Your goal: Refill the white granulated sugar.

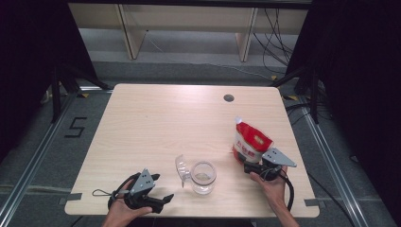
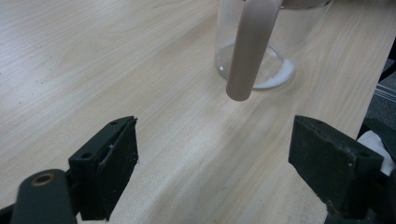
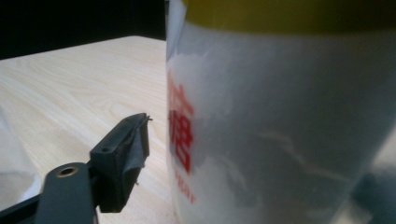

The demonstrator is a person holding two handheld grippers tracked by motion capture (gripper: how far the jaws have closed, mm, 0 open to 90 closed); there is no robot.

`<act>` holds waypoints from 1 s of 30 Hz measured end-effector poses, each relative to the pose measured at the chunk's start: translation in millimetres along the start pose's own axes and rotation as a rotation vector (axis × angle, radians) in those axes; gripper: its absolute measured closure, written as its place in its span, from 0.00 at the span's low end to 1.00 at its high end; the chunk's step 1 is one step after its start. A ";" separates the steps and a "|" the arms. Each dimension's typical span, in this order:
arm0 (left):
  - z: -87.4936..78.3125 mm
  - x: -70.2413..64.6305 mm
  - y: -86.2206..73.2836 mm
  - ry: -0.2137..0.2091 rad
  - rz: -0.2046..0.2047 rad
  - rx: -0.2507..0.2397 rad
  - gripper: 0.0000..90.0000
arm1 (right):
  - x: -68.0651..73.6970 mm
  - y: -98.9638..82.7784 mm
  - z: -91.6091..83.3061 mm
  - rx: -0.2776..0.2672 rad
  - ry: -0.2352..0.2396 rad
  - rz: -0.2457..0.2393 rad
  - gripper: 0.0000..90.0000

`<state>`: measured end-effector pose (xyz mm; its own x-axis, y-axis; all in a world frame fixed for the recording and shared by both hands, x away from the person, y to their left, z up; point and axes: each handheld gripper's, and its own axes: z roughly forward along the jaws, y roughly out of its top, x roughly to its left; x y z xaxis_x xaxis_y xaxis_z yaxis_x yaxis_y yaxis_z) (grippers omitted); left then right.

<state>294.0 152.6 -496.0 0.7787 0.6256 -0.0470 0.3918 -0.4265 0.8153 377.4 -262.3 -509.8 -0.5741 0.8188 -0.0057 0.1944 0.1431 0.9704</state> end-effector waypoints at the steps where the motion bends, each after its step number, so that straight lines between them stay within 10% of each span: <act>1: -0.6 1.0 0.1 0.001 0.012 0.012 0.17 | -0.2 0.0 -0.2 -0.002 -0.008 -0.006 0.30; 13: 1.5 -1.6 -0.8 0.002 -0.006 -0.013 0.17 | 1.5 -4.4 5.1 -0.044 -0.010 0.057 0.39; 15: 0.8 -1.0 -0.2 -0.010 -0.005 0.000 0.17 | -3.3 -3.6 4.7 -0.024 0.055 0.026 0.40; 30: 2.3 -2.7 -0.5 -0.013 -0.001 0.005 0.17 | -2.5 -5.0 7.6 -0.056 0.011 0.049 0.43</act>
<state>292.7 149.6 -497.6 0.7846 0.6175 -0.0551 0.3946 -0.4290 0.8126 383.9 -260.8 -516.5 -0.5742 0.8175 0.0441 0.1779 0.0720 0.9814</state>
